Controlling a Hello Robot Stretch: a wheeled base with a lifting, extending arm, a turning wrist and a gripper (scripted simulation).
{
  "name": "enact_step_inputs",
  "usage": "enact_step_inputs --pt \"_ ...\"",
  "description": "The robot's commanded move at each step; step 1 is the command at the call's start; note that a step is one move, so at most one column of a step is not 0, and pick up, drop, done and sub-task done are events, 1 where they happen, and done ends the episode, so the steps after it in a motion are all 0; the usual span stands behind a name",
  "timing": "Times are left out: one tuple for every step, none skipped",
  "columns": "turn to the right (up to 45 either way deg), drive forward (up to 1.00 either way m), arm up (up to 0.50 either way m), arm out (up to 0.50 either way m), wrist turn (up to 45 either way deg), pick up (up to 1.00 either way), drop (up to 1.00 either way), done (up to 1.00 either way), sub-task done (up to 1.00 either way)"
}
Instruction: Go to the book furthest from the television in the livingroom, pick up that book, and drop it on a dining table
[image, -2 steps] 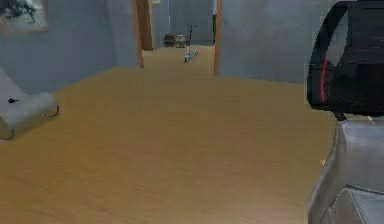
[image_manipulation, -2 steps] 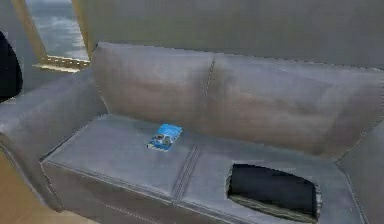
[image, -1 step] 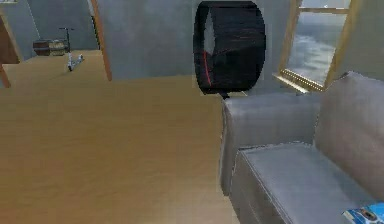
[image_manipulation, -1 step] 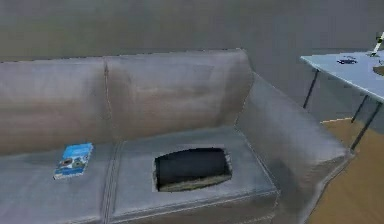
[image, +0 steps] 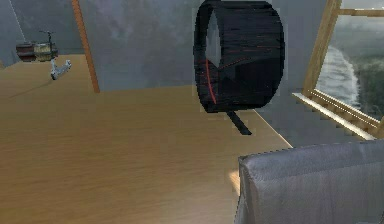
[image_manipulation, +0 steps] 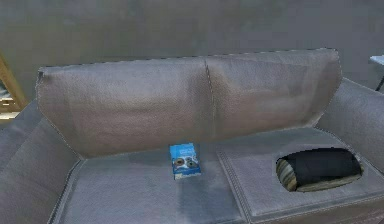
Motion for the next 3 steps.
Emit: enact_step_inputs --pt "0.0 0.0 0.5 0.0 0.0 0.0 0.0 0.0 0.0" --pt "0.0 0.0 0.12 0.0 0.0 0.0 0.0 0.0 0.0" --pt "0.0 0.0 0.0 0.42 0.0 0.0 0.0 0.0 0.0"
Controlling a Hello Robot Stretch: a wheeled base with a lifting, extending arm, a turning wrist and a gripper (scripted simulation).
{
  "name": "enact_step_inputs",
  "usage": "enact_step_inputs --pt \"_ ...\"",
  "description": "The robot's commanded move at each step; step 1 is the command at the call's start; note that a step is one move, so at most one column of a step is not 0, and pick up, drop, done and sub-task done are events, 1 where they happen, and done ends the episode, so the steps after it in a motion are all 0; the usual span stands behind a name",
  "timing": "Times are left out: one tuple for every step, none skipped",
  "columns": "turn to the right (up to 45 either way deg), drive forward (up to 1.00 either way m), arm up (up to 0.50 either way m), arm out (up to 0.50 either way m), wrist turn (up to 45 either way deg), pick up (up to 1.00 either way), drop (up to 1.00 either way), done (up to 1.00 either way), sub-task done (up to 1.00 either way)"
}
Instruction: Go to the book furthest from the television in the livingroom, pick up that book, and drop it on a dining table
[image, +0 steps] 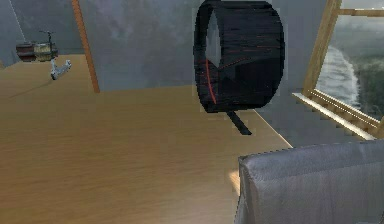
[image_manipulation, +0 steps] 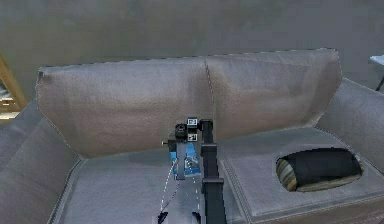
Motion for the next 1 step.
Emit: enact_step_inputs --pt "0.0 0.0 0.0 0.0 45.0 0.0 0.0 0.0 0.0"
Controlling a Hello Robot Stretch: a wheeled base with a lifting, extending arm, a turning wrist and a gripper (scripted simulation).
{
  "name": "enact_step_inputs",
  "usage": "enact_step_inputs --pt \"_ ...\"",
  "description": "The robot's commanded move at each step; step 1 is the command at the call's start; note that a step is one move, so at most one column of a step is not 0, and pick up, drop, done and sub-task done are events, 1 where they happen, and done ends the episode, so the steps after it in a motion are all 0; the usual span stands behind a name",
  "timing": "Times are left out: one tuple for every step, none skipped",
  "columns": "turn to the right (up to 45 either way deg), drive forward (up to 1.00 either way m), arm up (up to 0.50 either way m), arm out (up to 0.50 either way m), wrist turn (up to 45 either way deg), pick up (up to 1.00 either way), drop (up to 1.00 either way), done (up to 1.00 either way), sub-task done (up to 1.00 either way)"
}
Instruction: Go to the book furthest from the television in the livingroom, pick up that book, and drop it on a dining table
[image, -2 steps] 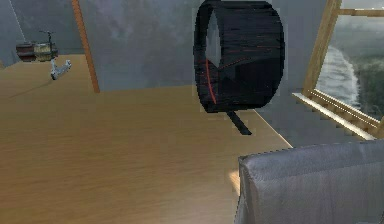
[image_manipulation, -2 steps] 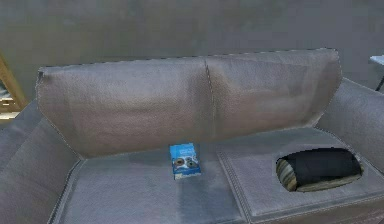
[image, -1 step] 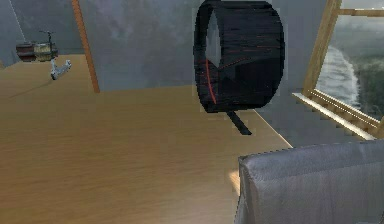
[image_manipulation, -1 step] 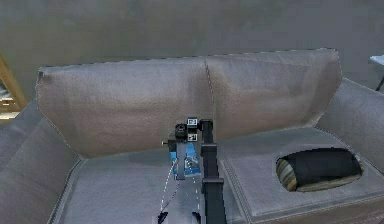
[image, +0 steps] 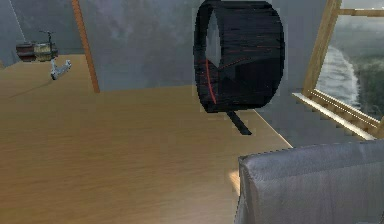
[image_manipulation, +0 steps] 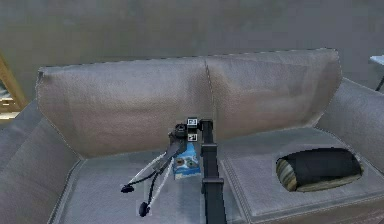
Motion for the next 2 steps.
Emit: enact_step_inputs --pt "0.0 0.0 0.0 0.0 45.0 0.0 0.0 0.0 0.0" --pt "0.0 0.0 0.0 0.0 45.0 0.0 0.0 0.0 0.0"
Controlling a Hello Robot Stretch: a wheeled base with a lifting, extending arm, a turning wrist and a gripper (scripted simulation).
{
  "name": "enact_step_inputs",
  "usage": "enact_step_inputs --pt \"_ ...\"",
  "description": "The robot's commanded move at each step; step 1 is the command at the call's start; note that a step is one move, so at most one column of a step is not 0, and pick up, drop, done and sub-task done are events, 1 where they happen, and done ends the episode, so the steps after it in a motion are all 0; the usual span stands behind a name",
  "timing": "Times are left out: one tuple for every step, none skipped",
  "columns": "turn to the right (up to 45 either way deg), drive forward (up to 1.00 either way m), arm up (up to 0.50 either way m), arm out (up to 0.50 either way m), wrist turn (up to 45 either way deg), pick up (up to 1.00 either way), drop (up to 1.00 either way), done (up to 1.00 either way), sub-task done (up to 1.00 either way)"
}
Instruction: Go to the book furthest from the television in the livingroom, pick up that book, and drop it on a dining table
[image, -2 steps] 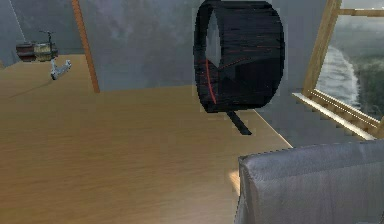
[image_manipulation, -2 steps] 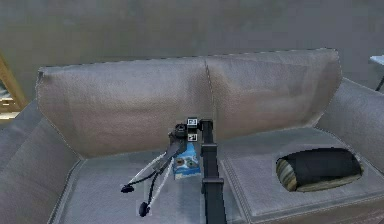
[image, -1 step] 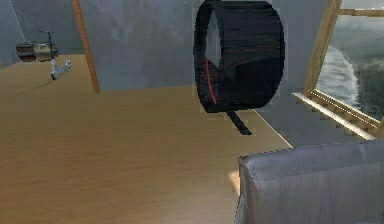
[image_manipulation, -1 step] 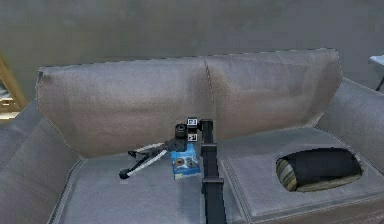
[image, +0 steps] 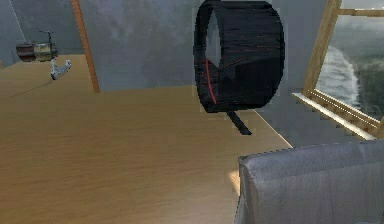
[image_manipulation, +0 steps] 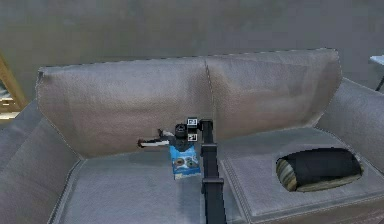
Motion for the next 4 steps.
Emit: enact_step_inputs --pt "0.0 0.0 0.0 0.0 24.0 0.0 0.0 0.0 0.0" --pt "0.0 0.0 -0.3 0.0 0.0 0.0 0.0 0.0 0.0" --pt "0.0 0.0 0.0 0.0 0.0 1.0 0.0 0.0 0.0" --pt "0.0 0.0 0.1 0.0 0.0 0.0 0.0 0.0 0.0"
